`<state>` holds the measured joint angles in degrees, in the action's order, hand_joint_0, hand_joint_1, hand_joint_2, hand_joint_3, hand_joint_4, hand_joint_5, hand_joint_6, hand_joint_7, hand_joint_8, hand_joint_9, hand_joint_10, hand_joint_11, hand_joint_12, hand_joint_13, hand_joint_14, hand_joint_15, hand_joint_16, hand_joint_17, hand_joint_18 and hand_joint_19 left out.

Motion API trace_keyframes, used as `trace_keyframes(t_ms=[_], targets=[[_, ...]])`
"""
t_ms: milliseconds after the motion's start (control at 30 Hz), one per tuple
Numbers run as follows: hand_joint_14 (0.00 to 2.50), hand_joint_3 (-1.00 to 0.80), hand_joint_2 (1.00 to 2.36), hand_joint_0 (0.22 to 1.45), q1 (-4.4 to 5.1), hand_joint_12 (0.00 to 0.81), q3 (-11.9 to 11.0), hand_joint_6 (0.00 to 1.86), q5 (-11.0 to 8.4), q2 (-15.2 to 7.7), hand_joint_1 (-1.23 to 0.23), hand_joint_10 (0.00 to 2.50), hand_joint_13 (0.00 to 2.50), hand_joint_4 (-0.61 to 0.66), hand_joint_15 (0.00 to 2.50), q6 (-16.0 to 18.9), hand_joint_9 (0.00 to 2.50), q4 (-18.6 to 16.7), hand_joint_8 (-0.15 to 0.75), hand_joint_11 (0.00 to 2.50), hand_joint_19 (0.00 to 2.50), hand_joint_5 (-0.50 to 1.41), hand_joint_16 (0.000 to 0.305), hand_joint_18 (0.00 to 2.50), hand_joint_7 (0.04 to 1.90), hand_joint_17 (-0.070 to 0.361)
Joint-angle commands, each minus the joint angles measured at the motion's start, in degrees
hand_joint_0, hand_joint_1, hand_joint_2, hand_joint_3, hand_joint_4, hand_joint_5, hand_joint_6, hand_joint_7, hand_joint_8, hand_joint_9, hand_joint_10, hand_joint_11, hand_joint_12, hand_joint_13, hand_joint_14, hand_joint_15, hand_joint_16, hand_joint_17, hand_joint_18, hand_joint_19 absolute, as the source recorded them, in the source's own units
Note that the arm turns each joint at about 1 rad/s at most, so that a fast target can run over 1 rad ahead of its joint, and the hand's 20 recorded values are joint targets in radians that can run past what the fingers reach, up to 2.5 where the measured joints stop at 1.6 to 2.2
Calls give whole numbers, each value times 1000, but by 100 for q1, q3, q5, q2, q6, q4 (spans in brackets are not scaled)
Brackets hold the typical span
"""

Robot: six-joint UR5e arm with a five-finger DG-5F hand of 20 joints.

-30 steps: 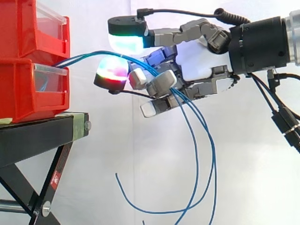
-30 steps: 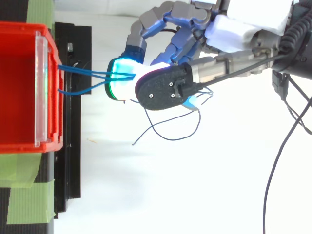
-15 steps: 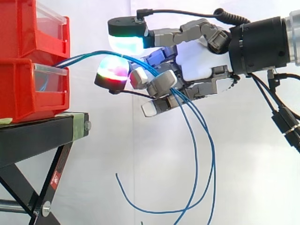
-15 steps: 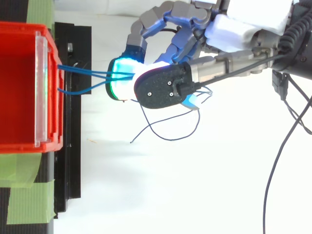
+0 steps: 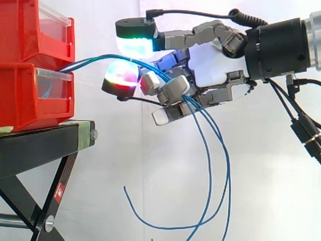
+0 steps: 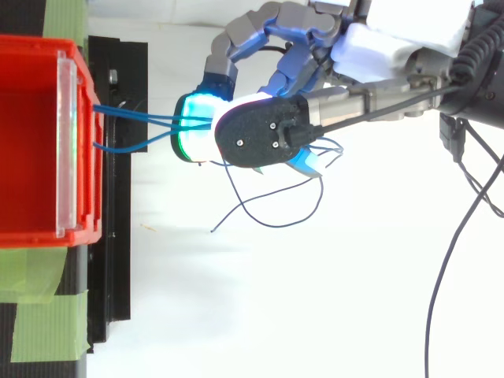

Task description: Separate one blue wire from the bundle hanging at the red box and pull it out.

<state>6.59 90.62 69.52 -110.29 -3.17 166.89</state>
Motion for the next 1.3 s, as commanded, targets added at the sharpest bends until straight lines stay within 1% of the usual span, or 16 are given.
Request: trace_keyframes(t_ms=[0, 100, 267, 333, 600, 667, 767, 867, 900, 967, 1067, 1167, 1267], targets=[[16, -283, 1017, 600, 0, 374, 8, 918, 0, -1, -657, 16, 1478, 184, 1428, -9, 1180, 1, 400, 1129, 674, -182, 58, 943, 882, 131], [19, -247, 1018, 603, 0, 374, 0, 920, 0, -1, -687, 16, 1479, 162, 1443, -53, 1184, 1, 398, 1132, 659, -182, 58, 954, 892, 130], [17, -239, 1018, 609, 0, 376, 0, 922, 0, -1, -725, 17, 1482, 142, 1438, -114, 1180, 1, 393, 1143, 672, -181, 57, 956, 896, 128], [17, -233, 1017, 611, 0, 377, 0, 922, 0, -1, -761, 16, 1480, 126, 1434, -123, 1173, 1, 391, 1140, 671, -182, 57, 950, 905, 128], [16, -221, 1018, 613, 0, 372, 0, 930, 0, -1, -843, 18, 1451, 139, 1444, -123, 1113, 10, 376, 1150, 682, -195, 57, 936, 904, 127], [16, -225, 1019, 616, -17, 374, 0, 930, 0, 8, -868, 17, 1443, 148, 1444, -132, 1111, 10, 381, 1154, 684, -199, 56, 930, 907, 126], [17, -241, 1018, 619, -17, 382, 0, 929, 0, 8, -890, 17, 1439, 172, 1435, -132, 1092, 10, 368, 1164, 685, -203, 57, 917, 912, 128], [16, -353, 1012, 588, -26, 381, 0, 928, 0, 8, -863, 16, 1435, 187, 1443, -149, 1103, 1, 376, 1151, 710, -201, 57, 918, 883, 128], [16, -395, 1008, 563, -26, 390, 0, 926, 0, 8, -803, 18, 1440, 195, 1428, -149, 1119, 1, 387, 1149, 713, -199, 58, 926, 884, 130], [14, -437, 1005, 554, -17, 393, 0, 918, 0, 8, -725, 18, 1453, 196, 1432, -184, 1156, 1, 394, 1150, 731, -191, 59, 948, 893, 132], [14, -426, 1007, 558, -26, 389, 0, 914, 0, 8, -650, 18, 1459, 198, 1423, -228, 1175, 1, 393, 1135, 720, -186, 58, 953, 895, 132], [17, -403, 1009, 582, -26, 377, 0, 912, 0, 8, -621, 18, 1455, 196, 1424, -246, 1192, 1, 392, 1129, 726, -183, 58, 966, 902, 130], [16, -376, 1011, 593, -17, 381, 0, 912, 0, 8, -619, 17, 1462, 189, 1411, -246, 1208, 1, 396, 1146, 713, -181, 57, 973, 910, 129]])
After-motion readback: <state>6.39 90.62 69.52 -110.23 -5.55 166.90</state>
